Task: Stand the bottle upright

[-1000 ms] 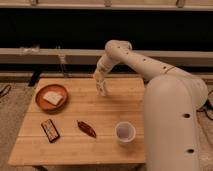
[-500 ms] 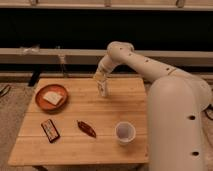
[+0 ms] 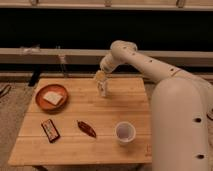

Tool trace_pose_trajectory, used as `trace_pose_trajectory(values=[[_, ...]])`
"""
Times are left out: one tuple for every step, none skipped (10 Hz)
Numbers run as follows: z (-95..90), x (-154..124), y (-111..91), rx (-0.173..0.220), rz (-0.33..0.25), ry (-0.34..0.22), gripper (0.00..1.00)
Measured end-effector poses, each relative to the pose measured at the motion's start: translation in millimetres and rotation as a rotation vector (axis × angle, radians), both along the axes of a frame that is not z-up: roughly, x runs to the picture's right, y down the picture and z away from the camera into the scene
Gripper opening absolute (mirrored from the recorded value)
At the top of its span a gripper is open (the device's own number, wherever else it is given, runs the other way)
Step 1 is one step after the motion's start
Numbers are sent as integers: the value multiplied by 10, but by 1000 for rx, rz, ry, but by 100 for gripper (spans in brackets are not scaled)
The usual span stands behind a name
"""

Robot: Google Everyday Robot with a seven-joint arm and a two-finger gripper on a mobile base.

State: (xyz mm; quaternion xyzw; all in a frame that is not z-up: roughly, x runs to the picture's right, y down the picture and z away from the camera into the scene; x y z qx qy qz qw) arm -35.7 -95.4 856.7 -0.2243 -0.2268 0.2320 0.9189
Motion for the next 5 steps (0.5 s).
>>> trace_pose_trajectory(values=[[-3,12,-5,1,2,-1,80],[-2,10,-3,1,1,-2,80],[-3,-16,-2,1,-1,-4,80],[-5,-16,-4,1,-1,-4,80],[-4,-13,-3,1,0,-4,80]])
